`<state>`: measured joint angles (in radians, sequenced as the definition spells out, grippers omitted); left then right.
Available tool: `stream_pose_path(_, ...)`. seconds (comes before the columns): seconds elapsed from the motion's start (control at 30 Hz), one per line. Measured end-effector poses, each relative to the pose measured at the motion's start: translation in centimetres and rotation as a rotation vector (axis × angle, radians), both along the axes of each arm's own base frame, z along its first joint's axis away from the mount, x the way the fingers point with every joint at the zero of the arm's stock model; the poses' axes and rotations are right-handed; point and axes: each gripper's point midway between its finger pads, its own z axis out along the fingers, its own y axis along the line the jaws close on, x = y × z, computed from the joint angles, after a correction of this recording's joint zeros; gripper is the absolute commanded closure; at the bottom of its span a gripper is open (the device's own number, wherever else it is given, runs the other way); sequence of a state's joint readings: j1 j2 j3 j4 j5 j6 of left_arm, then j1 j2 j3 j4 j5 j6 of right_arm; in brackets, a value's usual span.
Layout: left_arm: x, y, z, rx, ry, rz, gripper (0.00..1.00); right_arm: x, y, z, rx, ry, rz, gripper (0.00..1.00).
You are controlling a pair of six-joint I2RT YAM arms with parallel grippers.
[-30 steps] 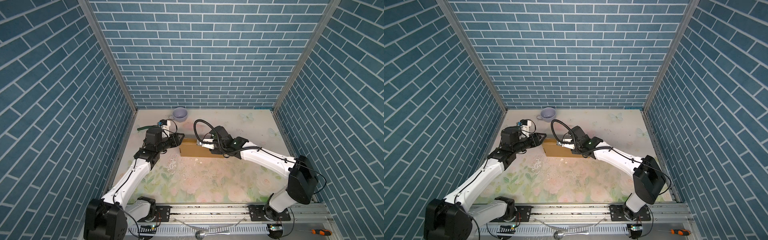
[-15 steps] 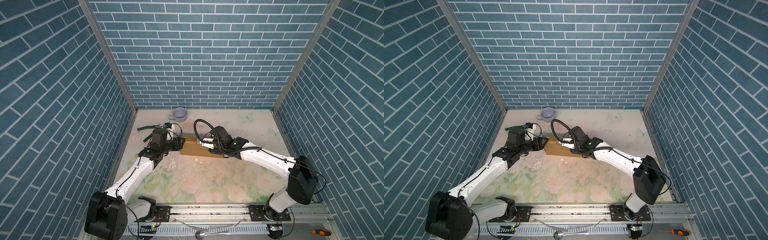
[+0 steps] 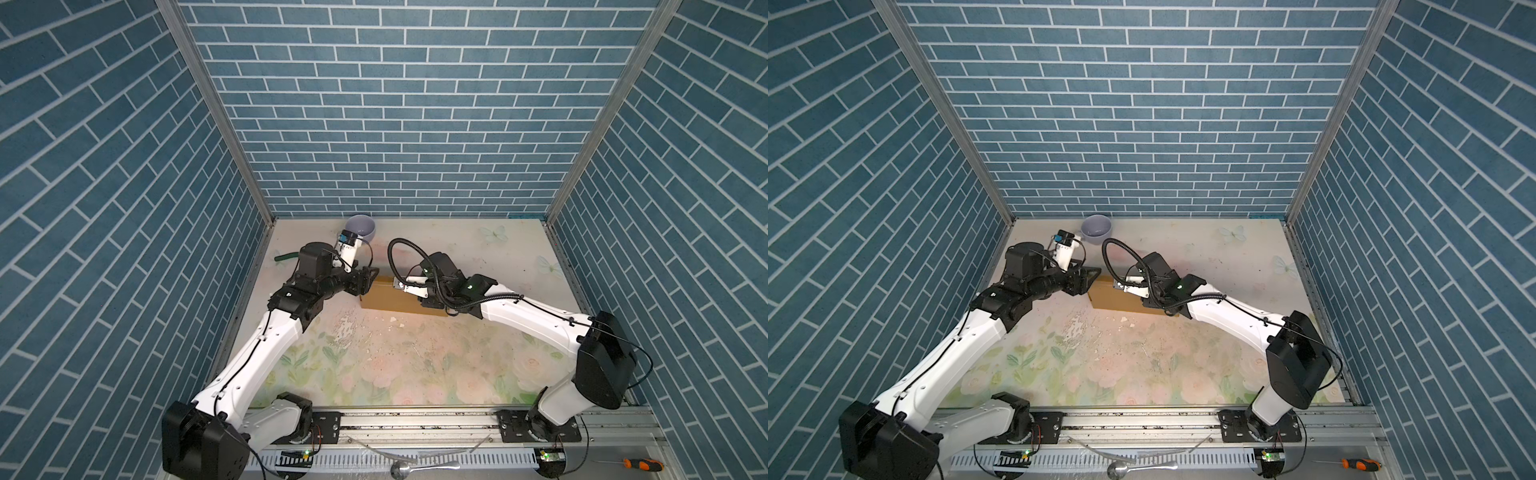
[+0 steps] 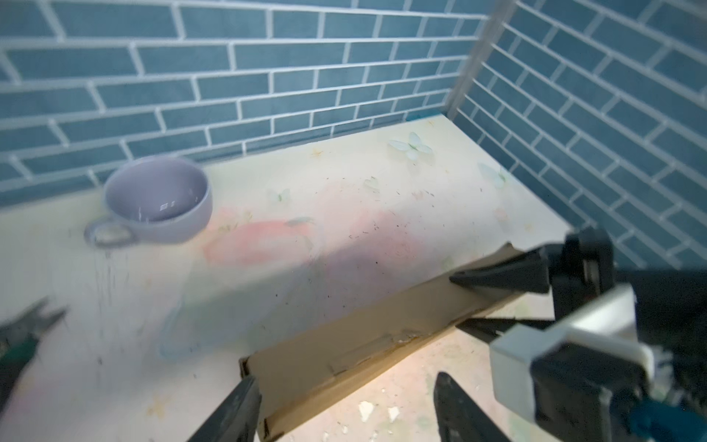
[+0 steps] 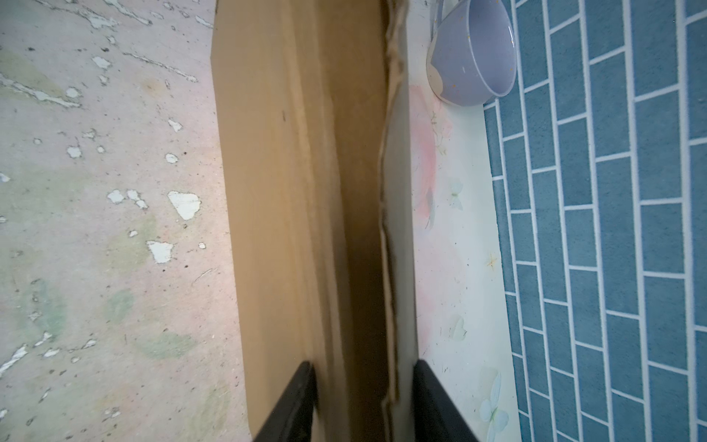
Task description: Fold the paper box
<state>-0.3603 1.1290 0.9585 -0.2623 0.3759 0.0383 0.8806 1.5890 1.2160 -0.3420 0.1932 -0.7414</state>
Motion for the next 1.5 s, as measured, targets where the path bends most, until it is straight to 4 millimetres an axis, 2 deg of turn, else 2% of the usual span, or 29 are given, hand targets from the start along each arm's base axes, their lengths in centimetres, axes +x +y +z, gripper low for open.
stream_pose_path(0.07, -0.8, -0.7, -0.8, 0.087, -0.056, -0.097, 0.15, 0.0, 0.0, 0.0, 0.005, 0.006, 0.006, 0.6)
stream_pose_path(0.2, -1.5, -1.1, -2.9, 0.221, -0.133, -0.227, 0.14, 0.1, -0.1, 0.1, 0.018, 0.02, 0.025, 0.6)
stream_pose_path(0.5, -0.3, -3.6, -6.4, 0.408, -0.266, -0.429, 0.17, 0.1, 0.0, 0.1, 0.03, 0.032, 0.048, 0.6)
stream_pose_path(0.63, 1.1, -3.5, -7.5, 0.486, -0.306, -0.434, 0.26, 0.1, -0.1, 0.1, 0.023, 0.029, 0.064, 0.59)
stream_pose_path(0.7, 1.7, -3.5, -7.7, 0.516, -0.342, -0.43, 0.28, 0.1, -0.1, 0.1, 0.02, 0.029, 0.065, 0.55)
stream_pose_path(0.97, 1.4, -3.8, -8.5, 0.593, -0.475, -0.322, 0.29, -0.6, -1.1, -0.6, -0.055, 0.058, 0.19, 0.41)
stream_pose_path(1.17, 1.8, -4.5, -8.4, 0.597, -0.515, -0.279, 0.41, -0.8, -1.9, -0.6, -0.055, 0.093, 0.217, 0.37)
stream_pose_path(1.27, 2.2, -4.7, -8.3, 0.591, -0.521, -0.274, 0.43, -0.8, -2.1, -0.5, -0.043, 0.113, 0.217, 0.35)
stream_pose_path(1.37, 2.1, -4.6, -8.8, 0.626, -0.523, -0.295, 0.43, -0.9, -2.5, 0.0, 0.049, 0.189, 0.147, 0.34)
stream_pose_path(1.43, 1.4, -5.1, -9.9, 0.675, -0.537, -0.354, 0.44, -0.7, -2.8, 1.1, 0.159, 0.25, 0.053, 0.34)
stream_pose_path(1.5, 0.8, -5.9, -9.9, 0.691, -0.566, -0.401, 0.44, -0.1, -3.2, 2.7, 0.274, 0.292, -0.036, 0.33)
